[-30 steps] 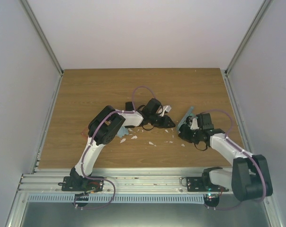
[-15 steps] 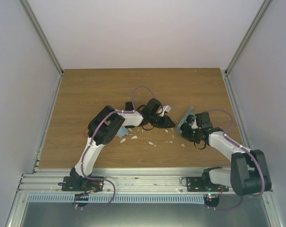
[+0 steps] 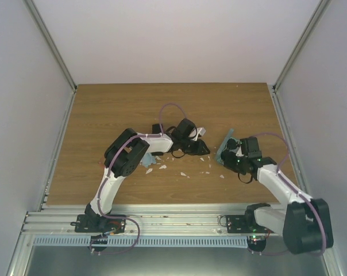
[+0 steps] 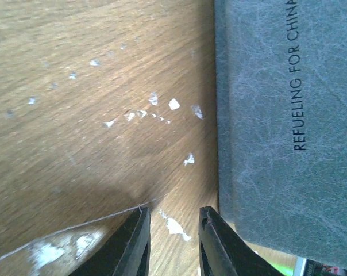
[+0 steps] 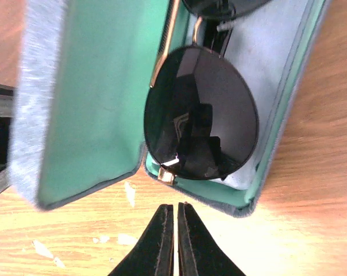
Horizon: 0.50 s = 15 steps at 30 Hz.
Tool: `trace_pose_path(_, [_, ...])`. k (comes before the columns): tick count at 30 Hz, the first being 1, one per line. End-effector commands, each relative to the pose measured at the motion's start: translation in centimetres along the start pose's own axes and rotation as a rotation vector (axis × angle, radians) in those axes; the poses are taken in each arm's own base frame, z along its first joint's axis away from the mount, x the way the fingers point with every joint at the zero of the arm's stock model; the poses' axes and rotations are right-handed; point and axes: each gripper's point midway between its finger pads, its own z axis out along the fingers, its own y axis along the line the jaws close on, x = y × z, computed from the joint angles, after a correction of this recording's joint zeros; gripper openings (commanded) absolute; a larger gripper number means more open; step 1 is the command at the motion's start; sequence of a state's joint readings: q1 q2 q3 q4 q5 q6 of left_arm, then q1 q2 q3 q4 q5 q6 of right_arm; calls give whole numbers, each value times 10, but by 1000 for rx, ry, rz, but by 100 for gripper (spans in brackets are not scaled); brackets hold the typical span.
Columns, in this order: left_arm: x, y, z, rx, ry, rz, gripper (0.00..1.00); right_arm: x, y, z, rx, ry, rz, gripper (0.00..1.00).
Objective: Organize the sunglasses
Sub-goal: Adjust the sunglasses in the sunglasses case.
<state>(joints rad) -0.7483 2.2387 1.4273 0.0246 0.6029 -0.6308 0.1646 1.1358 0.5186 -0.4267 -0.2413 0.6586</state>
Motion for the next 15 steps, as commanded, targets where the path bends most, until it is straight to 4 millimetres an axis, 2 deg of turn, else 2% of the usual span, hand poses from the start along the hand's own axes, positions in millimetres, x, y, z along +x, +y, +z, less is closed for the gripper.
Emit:
trace_pose_path(1, [-12, -2, -12, -70, -40, 28, 26, -20, -5, -27, 58, -112, -4, 7])
trace_pose_path(5, [-26, -10, -14, -58, -72, 25, 26, -42, -38, -42, 212, -223, 90, 12])
trace_pose_path(8, [-37, -16, -14, -29, -98, 7, 30, -55, -62, -43, 268, -276, 162, 14])
trace_pose_path(10, [-44, -20, -14, -2, -107, -13, 34, -61, -70, -37, 252, -275, 202, 15])
trace_pose_path(15, [-58, -33, -12, 109, -124, -47, 40, -62, -72, -8, 206, -187, 210, 16])
